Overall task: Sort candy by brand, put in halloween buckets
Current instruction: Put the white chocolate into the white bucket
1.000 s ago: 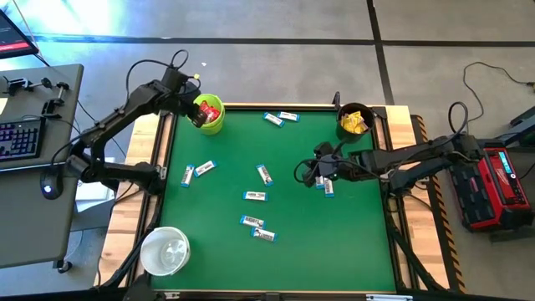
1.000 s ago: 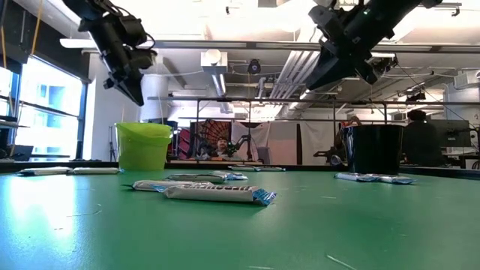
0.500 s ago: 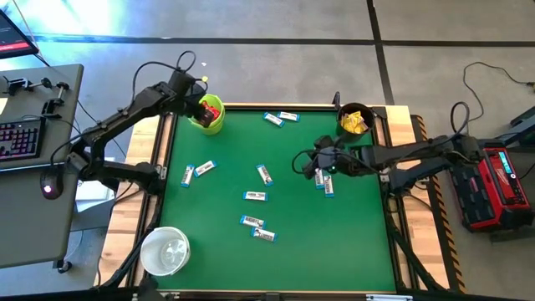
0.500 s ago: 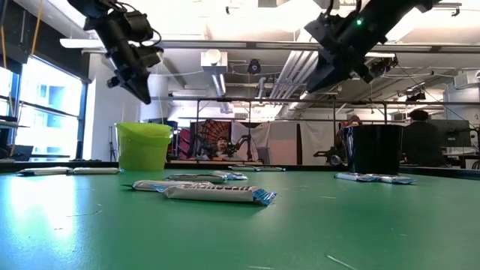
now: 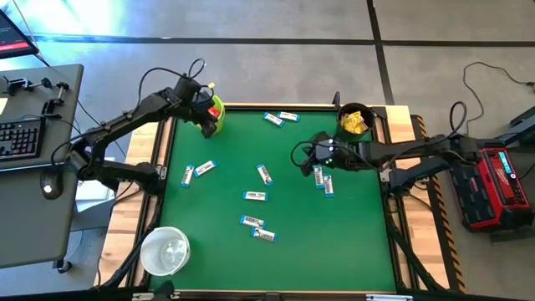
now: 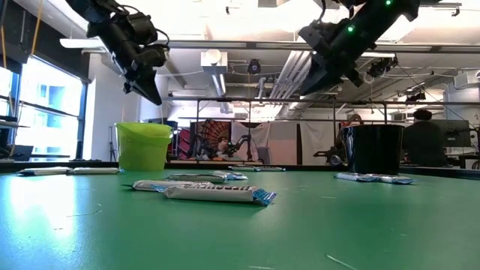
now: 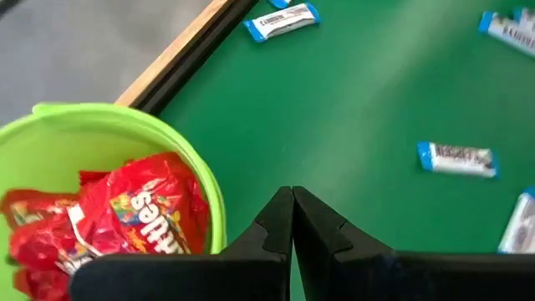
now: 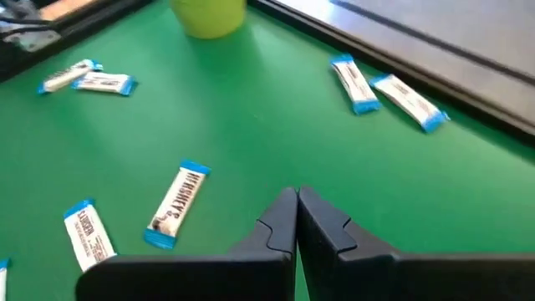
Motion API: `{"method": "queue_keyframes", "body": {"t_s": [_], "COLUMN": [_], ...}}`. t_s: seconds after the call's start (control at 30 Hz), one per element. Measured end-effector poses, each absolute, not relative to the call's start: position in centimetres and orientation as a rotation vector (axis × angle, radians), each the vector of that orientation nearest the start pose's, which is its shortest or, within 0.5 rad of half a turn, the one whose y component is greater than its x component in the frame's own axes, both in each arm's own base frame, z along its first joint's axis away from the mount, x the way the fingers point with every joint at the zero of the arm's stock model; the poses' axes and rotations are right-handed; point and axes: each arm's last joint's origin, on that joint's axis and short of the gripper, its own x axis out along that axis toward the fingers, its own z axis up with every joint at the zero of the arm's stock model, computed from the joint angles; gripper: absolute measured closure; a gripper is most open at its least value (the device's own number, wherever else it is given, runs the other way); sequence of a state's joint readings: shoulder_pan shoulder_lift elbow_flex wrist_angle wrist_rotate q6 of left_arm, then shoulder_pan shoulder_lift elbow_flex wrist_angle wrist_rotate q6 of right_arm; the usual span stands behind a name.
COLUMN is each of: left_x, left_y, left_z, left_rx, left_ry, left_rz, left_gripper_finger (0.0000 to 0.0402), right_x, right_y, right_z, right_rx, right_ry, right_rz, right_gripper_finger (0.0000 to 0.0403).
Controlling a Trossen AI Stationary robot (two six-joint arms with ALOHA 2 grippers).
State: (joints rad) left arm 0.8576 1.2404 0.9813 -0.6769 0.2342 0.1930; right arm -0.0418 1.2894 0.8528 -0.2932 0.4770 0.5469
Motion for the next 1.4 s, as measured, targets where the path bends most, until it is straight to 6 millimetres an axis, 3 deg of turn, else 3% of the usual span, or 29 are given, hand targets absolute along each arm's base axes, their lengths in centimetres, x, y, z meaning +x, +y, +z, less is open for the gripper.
{"method": "queue_keyframes", "body": {"t_s": [0.33,0.67,1.2,1.3,1.4], "left_x": [15.8,15.6,14.9,14.9,14.7], "left_y": [18.5,21.2,24.4,24.3,23.5], "left_z": [26.8,24.3,21.8,22.1,23.5], "left_rx": [-0.251,-0.298,-0.333,-0.332,-0.314], "left_ry": [0.951,1.031,1.043,1.032,0.981], "left_rz": [0.634,0.647,0.715,0.722,0.726], "left_gripper_finger": [0.0401,0.0401,0.0401,0.0401,0.0401], "right_x": [27.1,27.1,27.0,27.0,27.0], "right_y": [-3.1,-3.1,-3.1,-3.1,-3.1], "right_z": [24.9,24.8,24.8,24.8,24.8], "right_rx": [0.353,0.356,0.357,0.357,0.357], "right_ry": [0.517,0.520,0.520,0.520,0.520], "right_rz": [-0.608,-0.603,-0.604,-0.604,-0.604], "right_gripper_finger": [0.0403,0.0403,0.0403,0.0403,0.0403]}}
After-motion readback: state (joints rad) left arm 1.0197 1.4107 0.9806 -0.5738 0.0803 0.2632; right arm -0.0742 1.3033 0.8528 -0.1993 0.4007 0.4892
